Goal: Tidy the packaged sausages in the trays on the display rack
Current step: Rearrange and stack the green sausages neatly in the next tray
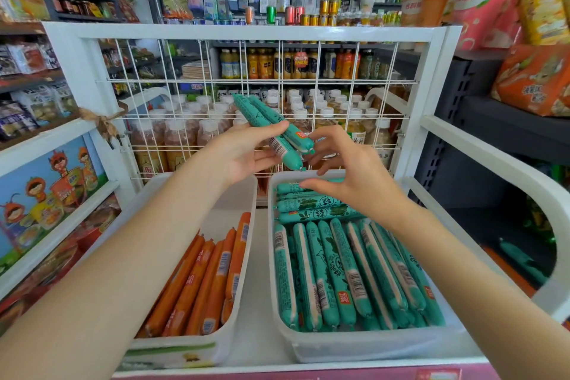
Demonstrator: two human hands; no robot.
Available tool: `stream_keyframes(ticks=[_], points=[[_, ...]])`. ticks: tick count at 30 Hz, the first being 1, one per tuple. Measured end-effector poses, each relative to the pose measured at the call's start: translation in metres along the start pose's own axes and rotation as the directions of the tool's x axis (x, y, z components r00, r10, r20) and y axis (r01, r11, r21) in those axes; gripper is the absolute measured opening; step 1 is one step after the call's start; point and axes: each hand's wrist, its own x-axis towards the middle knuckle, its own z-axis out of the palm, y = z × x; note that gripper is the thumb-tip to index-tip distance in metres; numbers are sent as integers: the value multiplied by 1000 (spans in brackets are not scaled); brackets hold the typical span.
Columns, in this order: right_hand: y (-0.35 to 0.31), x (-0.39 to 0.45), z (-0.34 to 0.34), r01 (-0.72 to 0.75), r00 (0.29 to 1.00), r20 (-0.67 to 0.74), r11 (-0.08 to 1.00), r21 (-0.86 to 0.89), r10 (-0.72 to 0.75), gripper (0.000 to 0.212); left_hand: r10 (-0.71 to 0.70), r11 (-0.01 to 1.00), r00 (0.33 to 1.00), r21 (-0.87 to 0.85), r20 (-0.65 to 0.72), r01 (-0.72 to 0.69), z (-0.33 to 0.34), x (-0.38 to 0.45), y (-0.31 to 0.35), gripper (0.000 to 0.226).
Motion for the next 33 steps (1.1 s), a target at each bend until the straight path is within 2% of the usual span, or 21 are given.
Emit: stream_keyframes(ticks=[3, 11, 13, 15, 17, 19, 20, 22, 24, 28, 33], points=[[-2, 1, 1, -4, 999, -50, 1000, 14, 5, 49, 12, 1000, 1000, 13, 10, -12, 1, -1, 0, 20], [6, 0, 4, 54, 996, -71, 998, 34, -51, 36, 17, 1000, 1000, 26, 8, -18, 1, -3, -3, 18], [7, -1, 4, 20, 997, -77, 999, 48, -17, 29, 8, 999, 1000, 31, 5, -9, 1, -2, -6, 20], [7, -1, 2, -66, 994, -73, 987, 146, 78, 24, 2, 1000, 1000, -8, -11, -3, 5, -1, -8, 20], [5, -1, -2, -173, 981, -12, 905, 390, 193, 27, 7, 993, 999, -118, -54, -13, 10, 1, -12, 23], [4, -1, -4, -267, 954, 68, 722, 638, 292, 33, 26, 968, 994, -244, -110, -53, 17, 6, -17, 29], [4, -1, -3, -296, 937, 85, 644, 706, 338, 38, 38, 956, 991, -286, -128, -73, 21, 8, -22, 34], [5, 0, -2, -329, 895, 59, 564, 757, 442, 39, 46, 943, 988, -321, -148, -92, 30, 12, -30, 42], [10, 2, 1, -352, 839, 19, 516, 781, 544, 30, 53, 935, 987, -340, -154, -103, 37, 15, -38, 43], [24, 5, 5, -402, 759, 28, 434, 806, 650, 19, 34, 940, 988, -330, -149, -82, 39, 21, -46, 43], [56, 16, -3, -437, 675, 24, 373, 819, 737, 30, -143, 959, 990, -248, 8, 140, 25, 19, -42, 27]])
